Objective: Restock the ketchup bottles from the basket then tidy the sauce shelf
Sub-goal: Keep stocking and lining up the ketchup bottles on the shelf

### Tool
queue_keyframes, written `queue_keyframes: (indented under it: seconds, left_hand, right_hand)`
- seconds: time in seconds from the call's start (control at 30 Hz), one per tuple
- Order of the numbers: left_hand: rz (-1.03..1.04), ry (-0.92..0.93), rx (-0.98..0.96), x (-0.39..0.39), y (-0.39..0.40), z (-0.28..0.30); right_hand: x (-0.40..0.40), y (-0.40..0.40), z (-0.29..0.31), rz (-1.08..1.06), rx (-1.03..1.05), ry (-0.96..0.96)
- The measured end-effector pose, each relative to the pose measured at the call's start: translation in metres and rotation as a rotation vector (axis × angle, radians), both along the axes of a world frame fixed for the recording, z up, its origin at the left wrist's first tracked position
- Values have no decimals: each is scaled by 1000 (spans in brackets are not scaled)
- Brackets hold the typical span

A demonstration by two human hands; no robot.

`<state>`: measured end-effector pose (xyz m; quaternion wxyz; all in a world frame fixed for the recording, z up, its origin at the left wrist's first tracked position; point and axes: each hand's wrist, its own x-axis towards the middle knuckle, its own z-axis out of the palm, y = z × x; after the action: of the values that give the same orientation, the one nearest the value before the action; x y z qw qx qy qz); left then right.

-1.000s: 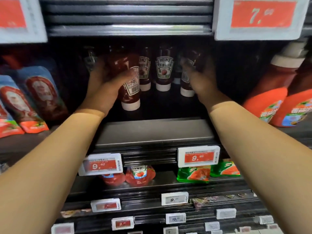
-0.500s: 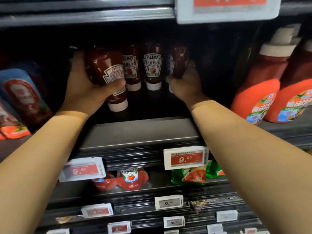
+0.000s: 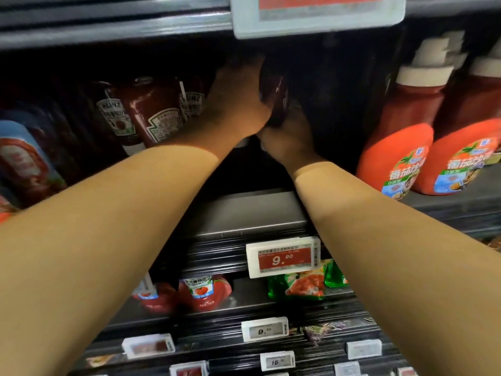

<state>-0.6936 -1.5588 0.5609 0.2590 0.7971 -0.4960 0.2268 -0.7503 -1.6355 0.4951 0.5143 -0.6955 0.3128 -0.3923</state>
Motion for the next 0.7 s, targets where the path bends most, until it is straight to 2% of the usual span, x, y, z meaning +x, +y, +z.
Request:
queue_keyframes:
  seconds: [0.17, 0.3, 0.57, 0.7]
  left_hand:
    - [-66, -29, 66, 8, -17, 9]
    - [-34, -112, 114, 12, -23, 20]
    - [-147, -29, 236, 31, -15, 31]
    - [-161, 66, 158, 42, -5, 28]
  right_hand:
    - [-2, -1, 2, 1, 25, 22]
    - [-5, -2, 2, -58, 8, 23]
    - [0, -9, 0, -133, -61, 22]
    - [2, -14, -1, -169, -96, 36]
